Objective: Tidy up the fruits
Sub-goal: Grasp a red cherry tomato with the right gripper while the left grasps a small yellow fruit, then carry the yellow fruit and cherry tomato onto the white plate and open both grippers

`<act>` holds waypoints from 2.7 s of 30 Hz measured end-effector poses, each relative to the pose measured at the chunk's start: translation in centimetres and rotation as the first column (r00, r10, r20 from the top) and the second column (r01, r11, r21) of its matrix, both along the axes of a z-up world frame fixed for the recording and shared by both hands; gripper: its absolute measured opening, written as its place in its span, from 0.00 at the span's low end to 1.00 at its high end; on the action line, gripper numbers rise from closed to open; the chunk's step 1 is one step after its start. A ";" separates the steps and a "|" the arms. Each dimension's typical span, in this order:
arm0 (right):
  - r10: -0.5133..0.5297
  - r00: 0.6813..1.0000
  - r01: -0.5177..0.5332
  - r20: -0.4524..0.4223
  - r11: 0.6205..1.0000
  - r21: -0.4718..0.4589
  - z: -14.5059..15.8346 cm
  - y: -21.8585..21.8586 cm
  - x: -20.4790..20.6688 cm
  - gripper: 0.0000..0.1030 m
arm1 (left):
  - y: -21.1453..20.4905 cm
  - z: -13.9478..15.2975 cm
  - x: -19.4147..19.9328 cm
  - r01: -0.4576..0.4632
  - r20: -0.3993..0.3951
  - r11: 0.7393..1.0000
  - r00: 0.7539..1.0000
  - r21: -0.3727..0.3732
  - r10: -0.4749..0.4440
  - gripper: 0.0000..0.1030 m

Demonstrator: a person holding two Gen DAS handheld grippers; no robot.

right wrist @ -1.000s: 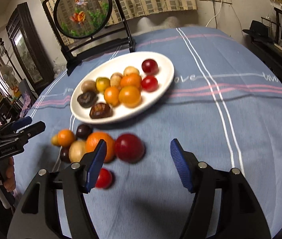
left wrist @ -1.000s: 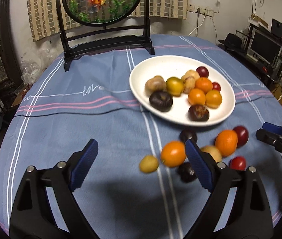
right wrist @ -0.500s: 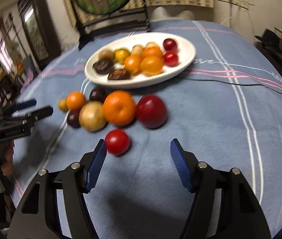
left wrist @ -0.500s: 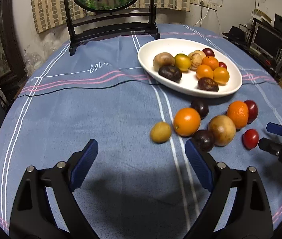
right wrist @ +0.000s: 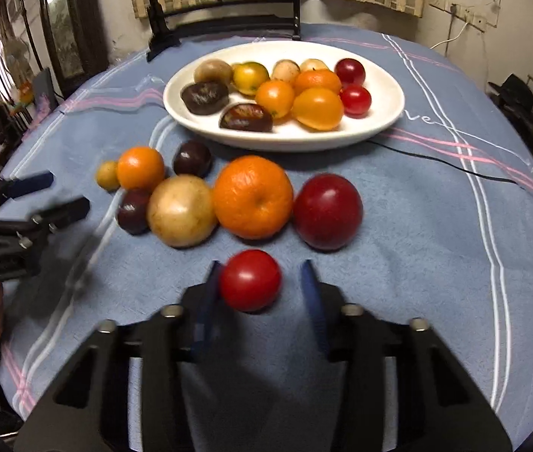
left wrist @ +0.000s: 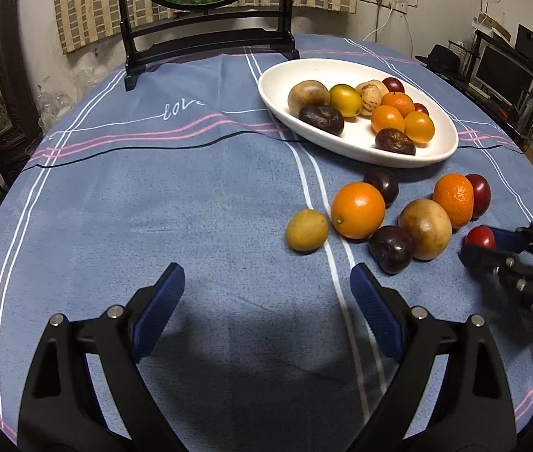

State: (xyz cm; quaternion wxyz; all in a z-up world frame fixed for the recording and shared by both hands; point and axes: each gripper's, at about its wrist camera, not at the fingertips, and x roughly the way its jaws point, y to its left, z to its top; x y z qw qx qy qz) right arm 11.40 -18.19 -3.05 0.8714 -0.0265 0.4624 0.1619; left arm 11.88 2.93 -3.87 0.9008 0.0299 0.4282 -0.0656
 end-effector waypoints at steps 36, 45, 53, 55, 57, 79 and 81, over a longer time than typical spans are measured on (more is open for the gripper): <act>-0.082 0.996 0.079 0.017 0.989 0.126 1.7 -4.5 -1.3 0.29 | -1.8 2.0 2.3 0.048 0.008 0.999 0.999 -0.013 -0.048 0.25; -0.054 0.980 0.045 0.189 0.998 0.051 7.1 -3.7 0.7 0.29 | -3.7 6.5 3.8 0.085 0.092 0.996 0.992 -0.034 -0.082 0.25; -0.052 0.981 0.030 0.187 0.992 0.119 8.4 -2.7 7.4 0.30 | -6.4 7.9 8.3 0.098 0.096 0.990 0.991 -0.100 -0.088 0.25; -0.058 0.986 0.038 0.157 0.991 0.126 8.0 -2.4 9.5 0.30 | -7.3 7.2 9.5 0.105 0.083 0.991 0.992 -0.086 -0.097 0.25; -0.066 0.989 0.049 0.134 0.991 0.125 7.6 -1.9 10.9 0.30 | -7.8 6.5 10.6 0.079 0.075 0.994 0.994 -0.075 -0.073 0.25; -0.144 0.989 0.144 -0.014 0.962 0.233 5.2 -2.1 15.6 0.38 | -7.4 4.8 12.9 0.013 0.062 0.997 0.998 -0.071 -0.008 0.60; -0.152 0.988 0.149 -0.010 0.959 0.243 5.5 -2.9 14.8 0.38 | -7.1 5.1 12.2 0.012 0.075 0.998 0.997 -0.066 -0.007 0.64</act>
